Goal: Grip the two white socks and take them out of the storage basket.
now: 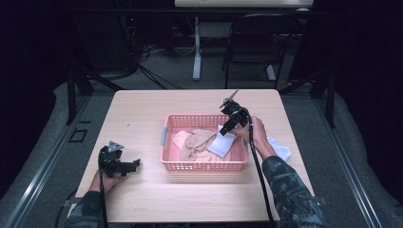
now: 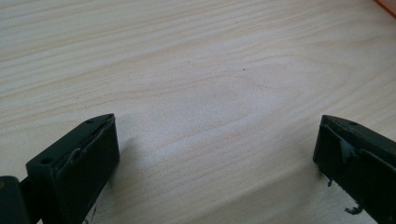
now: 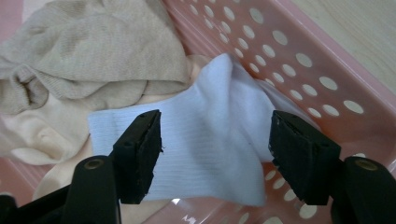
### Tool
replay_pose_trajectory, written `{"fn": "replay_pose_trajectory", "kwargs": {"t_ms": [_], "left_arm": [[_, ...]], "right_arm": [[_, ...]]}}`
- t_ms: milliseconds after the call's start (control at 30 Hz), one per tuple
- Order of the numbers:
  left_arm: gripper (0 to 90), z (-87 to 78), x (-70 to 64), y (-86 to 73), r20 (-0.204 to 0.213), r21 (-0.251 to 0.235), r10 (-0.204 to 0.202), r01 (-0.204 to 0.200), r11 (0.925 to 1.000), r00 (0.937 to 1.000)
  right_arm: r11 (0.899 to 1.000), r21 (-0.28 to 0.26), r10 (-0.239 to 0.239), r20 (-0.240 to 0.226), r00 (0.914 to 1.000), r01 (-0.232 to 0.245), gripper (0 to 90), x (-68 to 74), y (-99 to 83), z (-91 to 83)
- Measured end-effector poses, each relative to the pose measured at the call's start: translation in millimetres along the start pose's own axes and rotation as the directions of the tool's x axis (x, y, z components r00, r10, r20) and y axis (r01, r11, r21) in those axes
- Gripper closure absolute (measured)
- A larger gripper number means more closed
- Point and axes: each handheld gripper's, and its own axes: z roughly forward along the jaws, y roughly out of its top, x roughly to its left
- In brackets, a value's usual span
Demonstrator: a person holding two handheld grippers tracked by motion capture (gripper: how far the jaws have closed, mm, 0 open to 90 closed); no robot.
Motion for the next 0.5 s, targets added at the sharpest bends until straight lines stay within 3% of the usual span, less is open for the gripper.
{"fn": "replay_pose_trajectory", "kwargs": {"t_ms": [267, 500], "left_arm": [[0.2, 0.0, 0.0, 0.0, 0.000, 0.000, 0.000, 0.000, 1.0000, 1.0000], [0.2, 0.0, 0.0, 0.0, 0.000, 0.000, 0.000, 0.000, 1.0000, 1.0000]], "right_arm": [[0.999, 0.048, -0.005, 0.054, 0.9985, 0.003, 46.7, 2.1, 2.1, 6.8], [0.997, 0.075, -0.005, 0.073, 0.9973, -0.001, 61.2, 8.3, 4.0, 13.9]]}}
